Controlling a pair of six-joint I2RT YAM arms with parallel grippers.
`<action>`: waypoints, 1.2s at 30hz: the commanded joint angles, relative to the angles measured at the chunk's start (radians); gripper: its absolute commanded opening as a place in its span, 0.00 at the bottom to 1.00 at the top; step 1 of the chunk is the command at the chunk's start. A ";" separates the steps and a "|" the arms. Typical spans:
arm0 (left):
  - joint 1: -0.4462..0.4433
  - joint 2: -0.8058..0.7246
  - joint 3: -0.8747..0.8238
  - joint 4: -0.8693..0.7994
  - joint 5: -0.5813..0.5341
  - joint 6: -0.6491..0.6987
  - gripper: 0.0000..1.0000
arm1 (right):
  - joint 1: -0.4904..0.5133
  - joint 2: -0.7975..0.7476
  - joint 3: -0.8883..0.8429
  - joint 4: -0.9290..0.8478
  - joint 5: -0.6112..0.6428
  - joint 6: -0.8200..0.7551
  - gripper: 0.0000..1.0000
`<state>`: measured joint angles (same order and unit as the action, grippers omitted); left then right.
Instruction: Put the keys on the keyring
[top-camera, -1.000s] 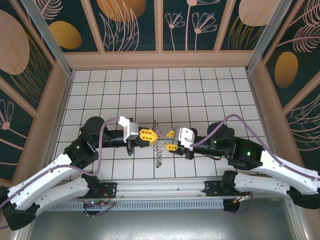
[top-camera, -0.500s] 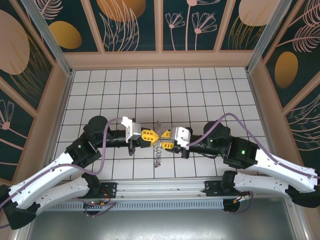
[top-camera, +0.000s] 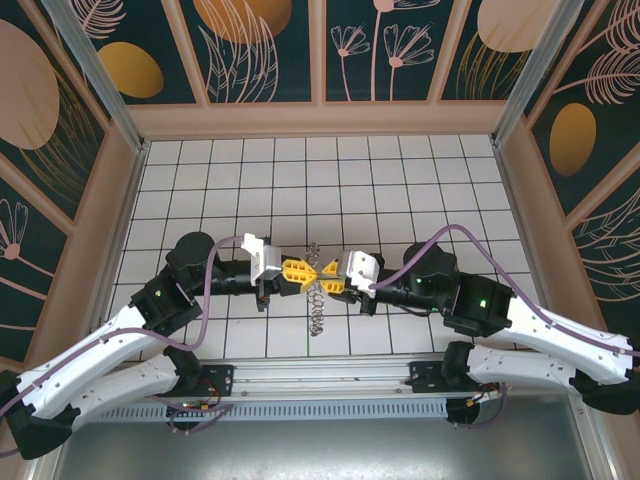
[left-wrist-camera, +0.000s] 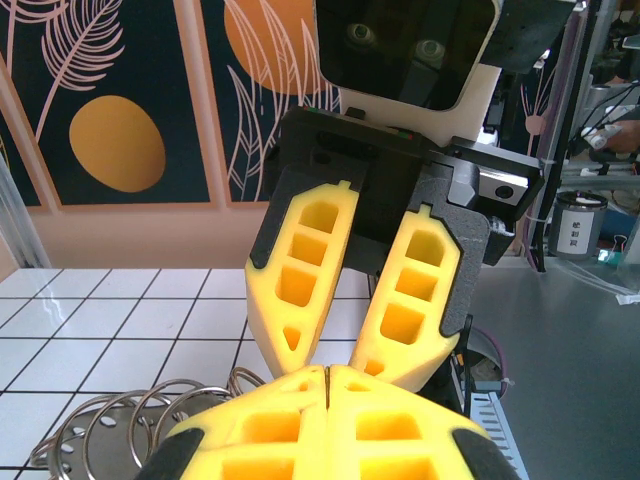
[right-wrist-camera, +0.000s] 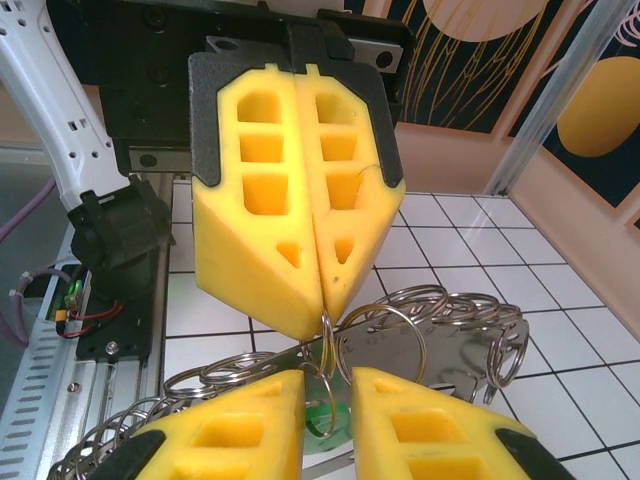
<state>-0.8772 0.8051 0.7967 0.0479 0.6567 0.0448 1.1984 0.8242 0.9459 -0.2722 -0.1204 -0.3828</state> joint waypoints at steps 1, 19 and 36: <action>0.001 -0.021 0.024 0.038 0.014 0.009 0.00 | -0.006 -0.017 -0.016 0.011 0.025 0.017 0.19; 0.001 -0.020 0.022 0.047 0.026 0.005 0.00 | -0.035 0.019 -0.007 -0.017 0.048 0.028 0.01; 0.001 -0.018 0.023 0.055 0.033 0.007 0.00 | -0.090 0.065 0.005 -0.012 -0.028 0.027 0.01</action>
<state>-0.8684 0.8051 0.7963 0.0143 0.6193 0.0448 1.1297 0.8734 0.9428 -0.2722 -0.1631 -0.3668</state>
